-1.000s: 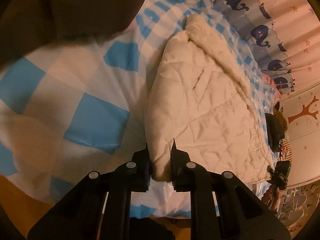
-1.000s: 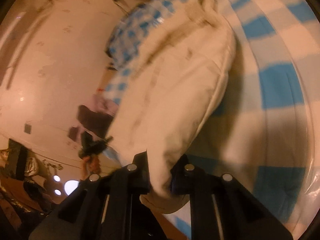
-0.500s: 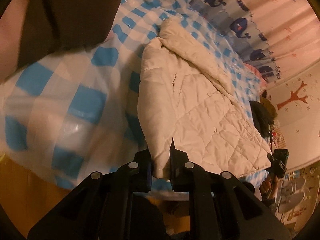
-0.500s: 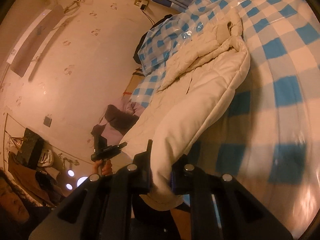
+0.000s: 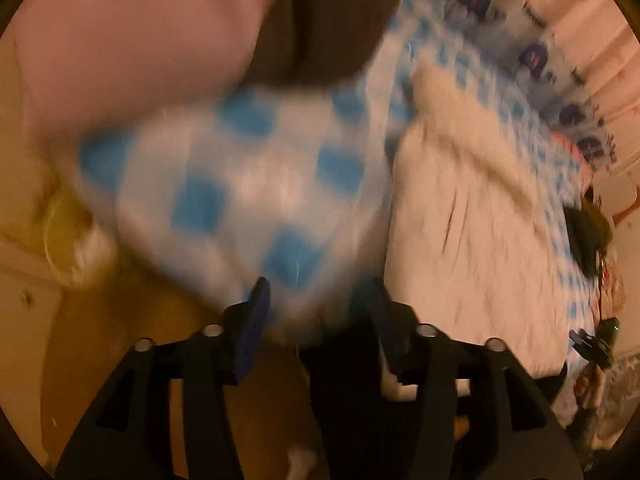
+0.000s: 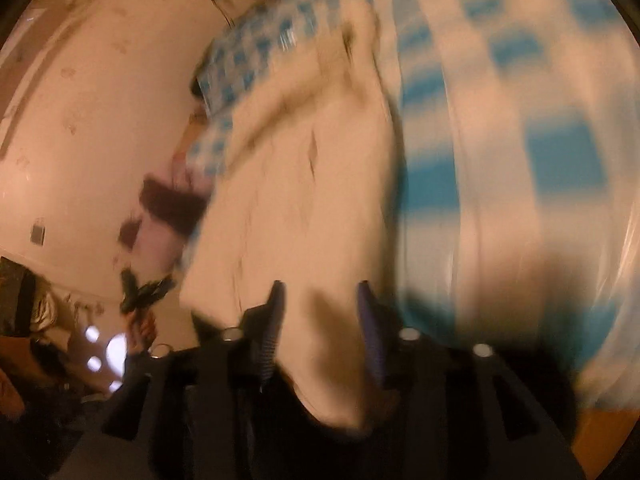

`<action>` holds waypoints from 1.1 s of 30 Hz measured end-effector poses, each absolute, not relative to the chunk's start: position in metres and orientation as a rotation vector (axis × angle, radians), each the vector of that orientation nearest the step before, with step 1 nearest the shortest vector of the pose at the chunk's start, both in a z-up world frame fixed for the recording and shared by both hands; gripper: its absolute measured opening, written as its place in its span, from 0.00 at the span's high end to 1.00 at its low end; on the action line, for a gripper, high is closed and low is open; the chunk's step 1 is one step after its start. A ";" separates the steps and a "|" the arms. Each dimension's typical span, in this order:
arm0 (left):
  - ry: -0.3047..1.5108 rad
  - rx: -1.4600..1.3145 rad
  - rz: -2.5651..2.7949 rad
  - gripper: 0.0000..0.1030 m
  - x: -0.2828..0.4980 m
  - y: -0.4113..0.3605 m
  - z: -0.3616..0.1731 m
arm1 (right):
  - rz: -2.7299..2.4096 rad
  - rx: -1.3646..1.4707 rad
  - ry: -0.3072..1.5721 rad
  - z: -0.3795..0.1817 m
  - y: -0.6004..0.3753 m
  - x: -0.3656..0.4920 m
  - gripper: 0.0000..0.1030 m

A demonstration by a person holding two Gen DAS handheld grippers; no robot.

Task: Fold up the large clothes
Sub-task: 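Lift the hem with both grippers and fold it toward the collar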

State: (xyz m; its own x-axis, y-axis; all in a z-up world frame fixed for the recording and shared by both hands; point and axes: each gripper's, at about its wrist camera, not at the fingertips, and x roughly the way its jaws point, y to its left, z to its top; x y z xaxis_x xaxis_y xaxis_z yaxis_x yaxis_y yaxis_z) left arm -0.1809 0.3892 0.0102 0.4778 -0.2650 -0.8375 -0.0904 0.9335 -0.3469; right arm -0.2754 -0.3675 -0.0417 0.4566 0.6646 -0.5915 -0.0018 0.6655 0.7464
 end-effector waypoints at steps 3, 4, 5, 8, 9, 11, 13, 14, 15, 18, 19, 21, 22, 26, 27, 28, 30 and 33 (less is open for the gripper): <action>0.932 -0.345 -0.251 0.39 -0.129 0.342 0.041 | 0.446 0.660 0.894 0.001 -0.350 -0.211 0.38; 0.901 -0.326 -0.306 0.38 -0.107 0.317 0.044 | 0.461 0.620 0.865 0.011 -0.335 -0.180 0.38; 0.878 -0.306 -0.352 0.37 -0.085 0.289 0.044 | 0.462 0.592 0.847 0.017 -0.323 -0.158 0.38; 0.871 -0.278 -0.456 0.37 -0.003 0.207 0.024 | 0.469 0.554 0.833 0.015 -0.279 -0.062 0.37; 0.862 -0.281 -0.483 0.37 0.029 0.177 0.016 | 0.435 0.505 0.842 0.009 -0.265 -0.031 0.37; 0.850 -0.258 -0.476 0.37 0.076 0.139 -0.004 | 0.390 0.415 0.887 -0.011 -0.241 0.025 0.38; 0.870 -0.216 -0.444 0.37 0.123 0.108 -0.027 | 0.256 0.269 0.961 -0.045 -0.230 0.072 0.38; 0.919 -0.207 -0.413 0.37 0.143 0.097 -0.045 | 0.224 0.252 1.003 -0.065 -0.233 0.084 0.43; 0.989 -0.187 -0.363 0.41 0.173 0.092 -0.073 | 0.220 0.279 1.032 -0.089 -0.241 0.094 0.45; 1.005 -0.160 -0.374 0.41 0.192 0.088 -0.096 | 0.219 0.369 1.014 -0.105 -0.264 0.106 0.57; 1.019 -0.141 -0.367 0.41 0.192 0.085 -0.094 | 0.223 0.352 1.028 -0.104 -0.264 0.108 0.57; 1.052 -0.105 -0.375 0.41 0.185 0.087 -0.085 | 0.250 0.344 1.055 -0.095 -0.267 0.101 0.57; 1.073 -0.108 -0.380 0.41 0.175 0.096 -0.074 | 0.272 0.377 1.058 -0.084 -0.273 0.090 0.54; 1.070 -0.197 -0.450 0.26 0.098 0.169 -0.024 | 0.380 0.478 0.994 -0.029 -0.297 0.006 0.23; 1.066 -0.206 -0.458 0.19 0.077 0.186 -0.018 | 0.393 0.472 1.005 -0.021 -0.299 -0.016 0.22; 1.068 -0.216 -0.463 0.18 0.049 0.209 -0.013 | 0.403 0.466 1.022 -0.017 -0.304 -0.043 0.21; 1.104 -0.240 -0.453 0.17 -0.009 0.256 -0.015 | 0.410 0.495 1.084 -0.020 -0.320 -0.106 0.19; 1.151 -0.299 -0.393 0.16 -0.077 0.312 -0.028 | 0.391 0.607 1.202 -0.045 -0.339 -0.184 0.19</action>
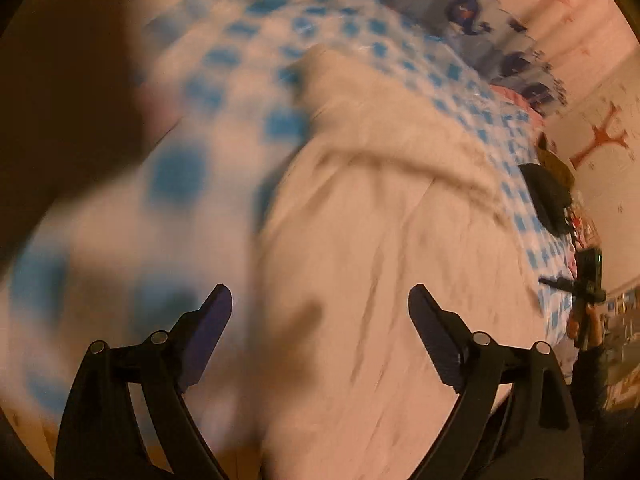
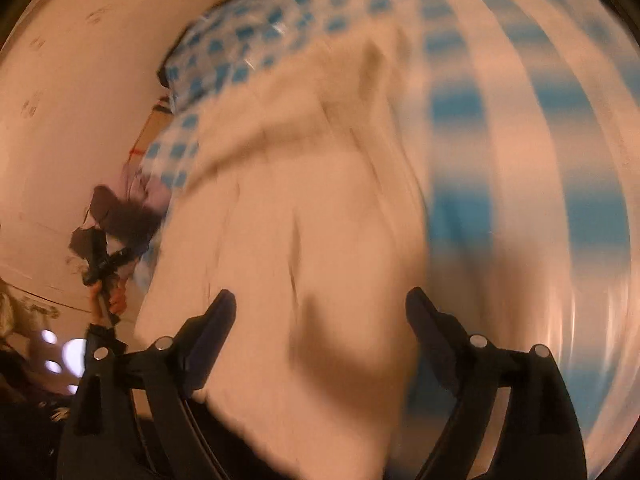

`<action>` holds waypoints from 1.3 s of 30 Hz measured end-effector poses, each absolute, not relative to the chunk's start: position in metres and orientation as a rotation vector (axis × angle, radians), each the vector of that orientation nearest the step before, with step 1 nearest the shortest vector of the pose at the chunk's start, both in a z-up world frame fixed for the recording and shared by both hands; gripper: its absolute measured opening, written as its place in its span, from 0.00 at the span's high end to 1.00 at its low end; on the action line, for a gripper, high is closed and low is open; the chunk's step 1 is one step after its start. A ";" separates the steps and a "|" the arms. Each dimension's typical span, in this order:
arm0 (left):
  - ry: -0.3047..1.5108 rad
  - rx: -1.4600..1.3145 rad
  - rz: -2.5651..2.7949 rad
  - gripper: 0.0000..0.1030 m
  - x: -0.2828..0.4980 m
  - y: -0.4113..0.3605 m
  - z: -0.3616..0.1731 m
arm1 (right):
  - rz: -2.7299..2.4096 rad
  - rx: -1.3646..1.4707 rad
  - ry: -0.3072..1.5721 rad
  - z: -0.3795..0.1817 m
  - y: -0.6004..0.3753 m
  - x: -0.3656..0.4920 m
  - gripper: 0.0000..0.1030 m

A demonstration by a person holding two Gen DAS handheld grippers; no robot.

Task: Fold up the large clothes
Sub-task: 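Lift the hem with both grippers and fold it toward the collar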

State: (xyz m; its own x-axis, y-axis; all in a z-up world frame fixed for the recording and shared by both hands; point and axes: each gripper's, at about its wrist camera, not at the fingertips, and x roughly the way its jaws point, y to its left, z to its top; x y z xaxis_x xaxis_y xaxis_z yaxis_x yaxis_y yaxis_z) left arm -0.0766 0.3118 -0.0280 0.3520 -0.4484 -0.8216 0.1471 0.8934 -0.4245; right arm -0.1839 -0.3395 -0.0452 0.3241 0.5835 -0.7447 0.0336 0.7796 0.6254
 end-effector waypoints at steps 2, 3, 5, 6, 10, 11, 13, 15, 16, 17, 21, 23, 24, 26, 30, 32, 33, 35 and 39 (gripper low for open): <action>1.168 -0.391 -0.354 0.16 -0.119 0.345 -0.039 | 0.380 0.635 1.239 -0.055 -0.342 -0.219 0.19; 1.171 -0.437 -0.352 0.16 -0.131 0.355 -0.046 | 0.386 0.654 1.253 -0.060 -0.341 -0.233 0.19; 1.192 -0.516 -0.347 0.16 -0.150 0.367 -0.061 | 0.397 0.673 1.285 -0.070 -0.335 -0.255 0.19; 1.209 -0.540 -0.348 0.16 -0.159 0.369 -0.069 | 0.403 0.678 1.298 -0.074 -0.333 -0.259 0.19; 1.241 -0.552 -0.397 0.16 -0.174 0.356 -0.081 | 0.470 0.766 1.361 -0.094 -0.321 -0.275 0.19; 1.252 -0.534 -0.418 0.16 -0.174 0.348 -0.082 | 0.506 0.781 1.376 -0.098 -0.315 -0.276 0.19; 1.265 -0.513 -0.453 0.16 -0.175 0.336 -0.082 | 0.536 0.782 1.383 -0.100 -0.307 -0.277 0.19; 1.290 -0.488 -0.499 0.16 -0.174 0.318 -0.082 | 0.572 0.813 1.370 -0.100 -0.306 -0.277 0.19; 1.303 -0.471 -0.520 0.16 -0.175 0.310 -0.082 | 0.579 0.824 1.366 -0.101 -0.307 -0.276 0.19; 1.324 -0.449 -0.541 0.16 -0.174 0.300 -0.085 | 0.581 0.836 1.361 -0.102 -0.308 -0.275 0.19; 1.319 -0.392 -0.521 0.26 -0.177 0.288 -0.084 | 0.637 0.904 1.299 -0.108 -0.303 -0.272 0.44; 1.295 -0.427 -0.514 0.51 -0.178 0.290 -0.079 | 0.647 0.918 1.273 -0.107 -0.303 -0.274 0.71; 1.279 -0.442 -0.509 0.75 -0.177 0.290 -0.075 | 0.658 0.929 1.244 -0.105 -0.303 -0.275 0.75; 1.226 -0.463 -0.508 0.85 -0.179 0.293 -0.062 | 0.678 0.944 1.195 -0.098 -0.302 -0.276 0.77; 1.115 -0.470 -0.533 0.91 -0.188 0.286 -0.023 | 0.734 0.963 1.068 -0.076 -0.303 -0.279 0.80; 1.058 -0.471 -0.547 0.91 -0.195 0.283 -0.001 | 0.759 0.967 1.008 -0.064 -0.307 -0.282 0.80; 1.034 -0.475 -0.556 0.92 -0.199 0.280 0.008 | 0.773 0.967 0.976 -0.057 -0.307 -0.285 0.80; 0.999 -0.482 -0.577 0.92 -0.208 0.282 0.022 | 0.791 0.970 0.932 -0.047 -0.307 -0.292 0.80; 0.913 -0.493 -0.634 0.92 -0.245 0.291 0.052 | 0.869 0.983 0.805 -0.027 -0.317 -0.323 0.80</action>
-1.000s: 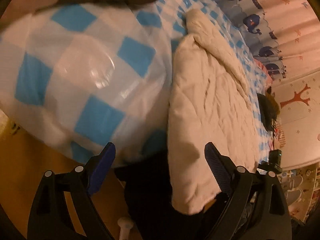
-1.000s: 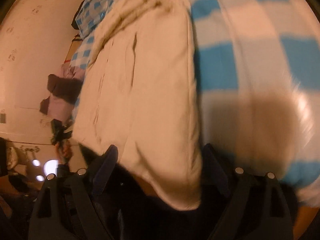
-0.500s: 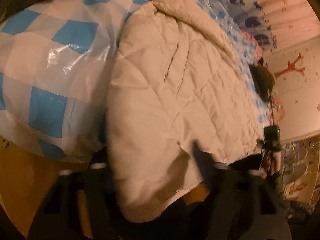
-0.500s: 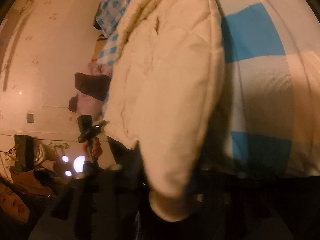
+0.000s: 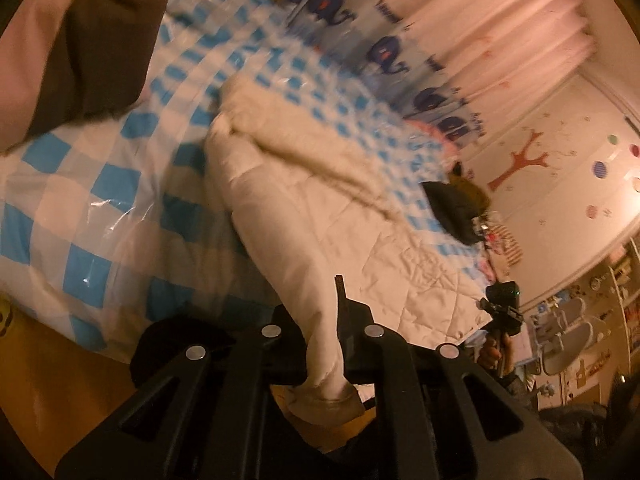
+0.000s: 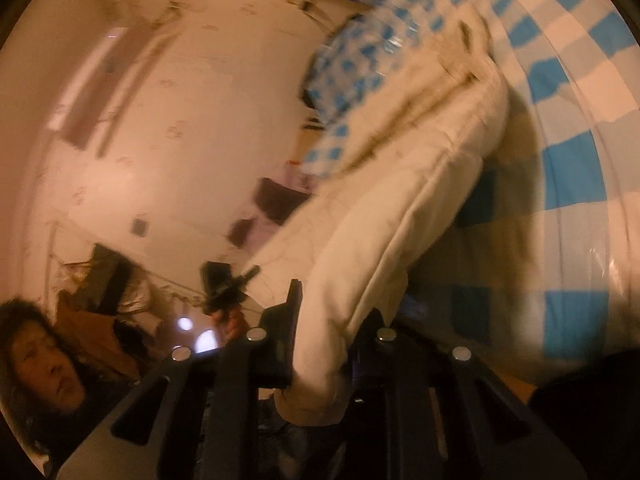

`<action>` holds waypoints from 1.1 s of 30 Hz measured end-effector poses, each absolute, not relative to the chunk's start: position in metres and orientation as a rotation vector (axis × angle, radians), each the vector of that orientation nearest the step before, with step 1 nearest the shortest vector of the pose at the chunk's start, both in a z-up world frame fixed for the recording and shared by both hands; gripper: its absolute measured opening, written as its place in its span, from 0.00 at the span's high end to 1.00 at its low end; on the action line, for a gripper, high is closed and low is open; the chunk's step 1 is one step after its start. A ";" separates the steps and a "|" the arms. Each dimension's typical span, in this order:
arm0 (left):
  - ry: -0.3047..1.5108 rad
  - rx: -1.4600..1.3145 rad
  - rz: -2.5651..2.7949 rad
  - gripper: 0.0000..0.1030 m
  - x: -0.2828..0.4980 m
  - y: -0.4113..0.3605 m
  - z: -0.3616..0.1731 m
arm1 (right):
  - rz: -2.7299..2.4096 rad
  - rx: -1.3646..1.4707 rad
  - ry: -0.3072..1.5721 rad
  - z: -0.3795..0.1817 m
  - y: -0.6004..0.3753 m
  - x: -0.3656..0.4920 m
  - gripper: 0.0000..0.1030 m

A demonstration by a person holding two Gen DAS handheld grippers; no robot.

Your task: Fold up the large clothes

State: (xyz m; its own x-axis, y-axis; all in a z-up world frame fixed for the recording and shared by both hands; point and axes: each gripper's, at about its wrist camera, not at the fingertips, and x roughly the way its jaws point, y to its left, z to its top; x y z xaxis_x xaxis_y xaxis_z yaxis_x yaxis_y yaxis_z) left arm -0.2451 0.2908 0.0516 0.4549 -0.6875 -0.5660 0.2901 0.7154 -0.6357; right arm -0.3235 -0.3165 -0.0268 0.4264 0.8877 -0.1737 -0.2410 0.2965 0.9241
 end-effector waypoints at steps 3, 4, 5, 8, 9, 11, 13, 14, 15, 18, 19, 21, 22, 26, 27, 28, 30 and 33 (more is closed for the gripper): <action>0.841 -0.559 -0.642 0.92 -0.281 0.316 0.065 | 0.962 1.008 0.659 -0.012 -0.330 -0.358 0.80; 0.823 -0.575 -0.641 0.92 -0.289 0.321 0.067 | 0.990 1.017 0.615 -0.008 -0.332 -0.365 0.80; 0.799 -0.596 -0.636 0.92 -0.299 0.329 0.069 | 1.034 1.032 0.548 -0.004 -0.334 -0.376 0.80; 0.787 -0.645 -0.605 0.92 -0.311 0.347 0.061 | 1.079 1.070 0.459 -0.007 -0.341 -0.389 0.80; 0.799 -0.674 -0.594 0.92 -0.309 0.353 0.052 | 1.074 1.080 0.463 -0.011 -0.340 -0.385 0.80; 0.818 -0.724 -0.584 0.92 -0.299 0.359 0.037 | 1.070 1.100 0.482 -0.018 -0.337 -0.373 0.80; 0.816 -0.760 -0.587 0.92 -0.284 0.360 0.030 | 1.074 1.093 0.482 -0.016 -0.332 -0.359 0.80; 0.809 -0.766 -0.590 0.92 -0.278 0.359 0.031 | 1.079 1.085 0.468 -0.010 -0.330 -0.349 0.80; 0.791 -0.763 -0.596 0.92 -0.267 0.358 0.037 | 1.081 1.079 0.451 -0.003 -0.330 -0.338 0.80; 0.743 -0.753 -0.613 0.92 -0.231 0.351 0.058 | 1.065 1.088 0.398 0.013 -0.338 -0.303 0.80; 0.731 -0.753 -0.615 0.92 -0.216 0.349 0.065 | 1.049 1.091 0.384 0.019 -0.341 -0.289 0.80; 0.717 -0.761 -0.619 0.92 -0.178 0.342 0.077 | 1.007 1.103 0.365 0.026 -0.349 -0.260 0.80; 0.714 -0.765 -0.620 0.92 -0.160 0.338 0.081 | 0.978 1.119 0.358 0.027 -0.354 -0.242 0.80; 0.733 -0.801 -0.595 0.92 -0.071 0.318 0.079 | 0.878 1.169 0.362 0.023 -0.368 -0.178 0.80; 0.739 -0.804 -0.586 0.92 -0.055 0.315 0.077 | 0.856 1.177 0.366 0.021 -0.371 -0.164 0.80; 0.747 -0.808 -0.572 0.92 -0.035 0.310 0.073 | 0.825 1.182 0.374 0.018 -0.374 -0.148 0.80; 0.770 -0.813 -0.533 0.92 0.003 0.300 0.060 | 0.763 1.208 0.400 0.006 -0.381 -0.113 0.80; 0.822 -0.806 -0.465 0.92 0.054 0.284 0.032 | 0.631 1.248 0.473 -0.024 -0.390 -0.063 0.80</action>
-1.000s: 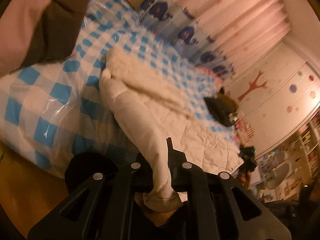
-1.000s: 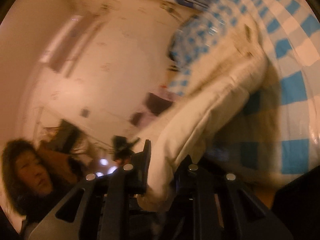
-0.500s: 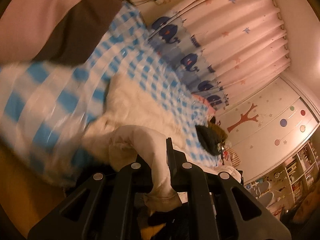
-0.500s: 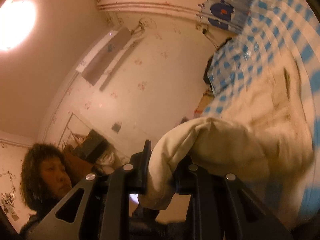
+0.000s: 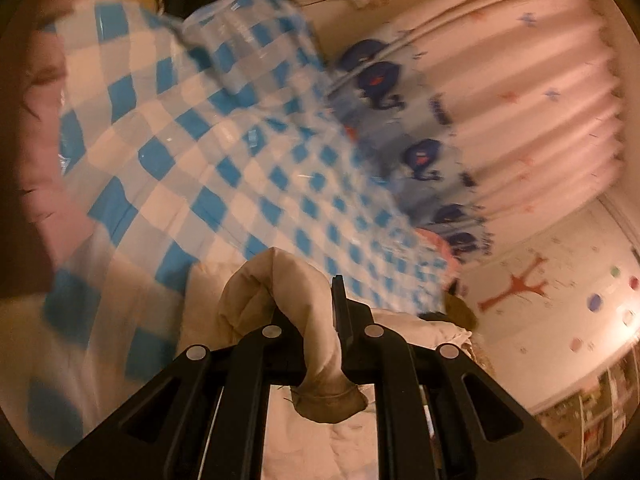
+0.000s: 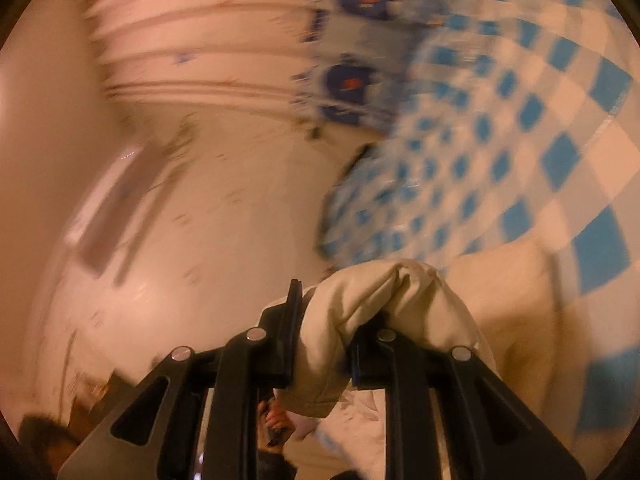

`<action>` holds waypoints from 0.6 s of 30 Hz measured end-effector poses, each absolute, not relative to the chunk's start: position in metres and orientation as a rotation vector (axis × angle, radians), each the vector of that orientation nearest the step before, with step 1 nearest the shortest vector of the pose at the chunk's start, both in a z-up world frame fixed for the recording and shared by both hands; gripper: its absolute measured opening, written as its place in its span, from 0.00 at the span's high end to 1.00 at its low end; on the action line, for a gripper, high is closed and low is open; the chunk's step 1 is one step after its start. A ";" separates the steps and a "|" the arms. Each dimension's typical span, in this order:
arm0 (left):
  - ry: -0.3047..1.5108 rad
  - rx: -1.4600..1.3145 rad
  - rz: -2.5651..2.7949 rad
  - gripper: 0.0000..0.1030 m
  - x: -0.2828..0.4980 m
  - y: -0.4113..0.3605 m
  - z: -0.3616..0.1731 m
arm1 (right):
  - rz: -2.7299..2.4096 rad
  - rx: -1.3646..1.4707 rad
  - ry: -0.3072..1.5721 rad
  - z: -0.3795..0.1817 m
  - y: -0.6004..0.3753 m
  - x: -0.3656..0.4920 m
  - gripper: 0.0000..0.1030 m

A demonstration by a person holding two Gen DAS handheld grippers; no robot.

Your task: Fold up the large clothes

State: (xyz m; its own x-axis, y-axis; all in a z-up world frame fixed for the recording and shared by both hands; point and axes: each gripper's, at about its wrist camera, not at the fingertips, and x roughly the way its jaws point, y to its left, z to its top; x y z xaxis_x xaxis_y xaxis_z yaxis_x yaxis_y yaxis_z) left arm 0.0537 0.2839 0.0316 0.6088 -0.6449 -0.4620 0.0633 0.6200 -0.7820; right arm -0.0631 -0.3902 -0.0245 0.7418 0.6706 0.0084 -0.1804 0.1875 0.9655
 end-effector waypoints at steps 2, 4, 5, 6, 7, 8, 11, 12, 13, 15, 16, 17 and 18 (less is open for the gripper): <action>0.866 -0.797 -0.413 0.92 0.085 0.272 0.006 | 0.553 1.281 0.519 -0.052 -0.393 -0.037 0.80; 0.912 -0.801 -0.368 0.91 0.105 0.265 -0.019 | 0.475 1.318 0.581 -0.086 -0.396 -0.015 0.80; 0.946 -0.814 -0.355 0.89 0.115 0.263 -0.032 | 0.439 1.341 0.613 -0.101 -0.396 -0.008 0.80; 0.983 -0.839 -0.336 0.86 0.124 0.261 -0.047 | 0.417 1.368 0.644 -0.115 -0.396 -0.002 0.80; 1.016 -0.859 -0.323 0.85 0.130 0.260 -0.058 | 0.411 1.392 0.660 -0.125 -0.396 0.001 0.79; 1.035 -0.871 -0.320 0.84 0.134 0.261 -0.064 | 0.404 1.424 0.666 -0.135 -0.398 0.002 0.78; 1.061 -0.905 -0.329 0.81 0.142 0.263 -0.064 | 0.410 1.442 0.669 -0.138 -0.402 0.003 0.72; 1.063 -0.905 -0.335 0.80 0.144 0.263 -0.059 | 0.407 1.429 0.675 -0.135 -0.403 0.004 0.69; 1.060 -0.910 -0.339 0.79 0.145 0.263 -0.054 | 0.408 1.421 0.678 -0.130 -0.404 0.002 0.60; 1.038 -0.900 -0.340 0.76 0.152 0.261 -0.038 | 0.387 1.398 0.662 -0.117 -0.406 0.004 0.48; 1.039 -0.880 -0.334 0.76 0.154 0.258 -0.033 | 0.364 1.380 0.646 -0.110 -0.407 0.004 0.38; 1.059 -0.841 -0.308 0.76 0.160 0.252 -0.029 | 0.329 1.358 0.626 -0.102 -0.411 0.004 0.34; 1.085 -0.796 -0.277 0.76 0.165 0.246 -0.028 | 0.303 1.348 0.622 -0.099 -0.414 0.006 0.34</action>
